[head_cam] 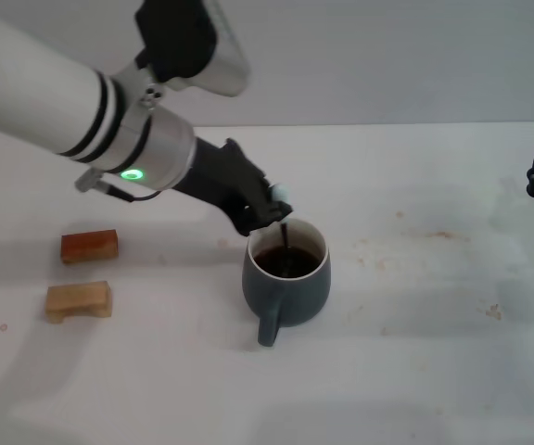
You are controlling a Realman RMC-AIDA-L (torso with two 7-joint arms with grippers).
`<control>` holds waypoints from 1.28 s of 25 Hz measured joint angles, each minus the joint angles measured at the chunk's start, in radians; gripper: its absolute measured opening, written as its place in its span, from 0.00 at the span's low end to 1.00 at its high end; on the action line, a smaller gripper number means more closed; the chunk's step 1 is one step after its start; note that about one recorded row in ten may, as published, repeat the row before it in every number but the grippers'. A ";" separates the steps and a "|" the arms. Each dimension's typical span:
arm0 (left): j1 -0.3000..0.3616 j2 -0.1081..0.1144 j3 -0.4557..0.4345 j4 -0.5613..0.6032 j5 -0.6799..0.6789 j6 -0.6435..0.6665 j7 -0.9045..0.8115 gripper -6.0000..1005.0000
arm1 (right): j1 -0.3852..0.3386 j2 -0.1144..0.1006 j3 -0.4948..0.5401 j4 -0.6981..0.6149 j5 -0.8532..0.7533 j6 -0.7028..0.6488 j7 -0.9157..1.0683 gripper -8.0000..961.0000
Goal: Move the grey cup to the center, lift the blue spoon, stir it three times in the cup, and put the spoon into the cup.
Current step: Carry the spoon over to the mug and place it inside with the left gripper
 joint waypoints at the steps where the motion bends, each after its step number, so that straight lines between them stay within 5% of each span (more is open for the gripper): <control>1: 0.005 0.000 -0.006 -0.002 0.000 -0.004 0.000 0.15 | 0.000 0.000 0.000 0.000 0.000 0.000 0.000 0.06; 12: 0.073 0.001 -0.023 -0.050 0.008 -0.046 -0.007 0.15 | 0.004 -0.003 0.000 -0.003 0.000 0.000 0.000 0.06; 13: 0.125 -0.003 -0.005 -0.119 0.008 -0.066 -0.033 0.15 | 0.004 -0.003 0.000 -0.003 0.000 0.000 0.000 0.06; 19: 0.191 -0.006 0.089 -0.242 0.003 -0.070 -0.092 0.14 | 0.011 -0.004 0.000 -0.006 0.000 0.000 0.000 0.06; 27: 0.199 -0.009 0.175 -0.303 -0.006 -0.056 -0.135 0.16 | 0.013 -0.004 -0.001 -0.008 -0.002 0.000 0.000 0.06; 32: 0.143 -0.009 0.196 -0.248 -0.015 0.026 -0.140 0.17 | 0.011 -0.003 -0.005 -0.008 -0.004 0.000 0.000 0.06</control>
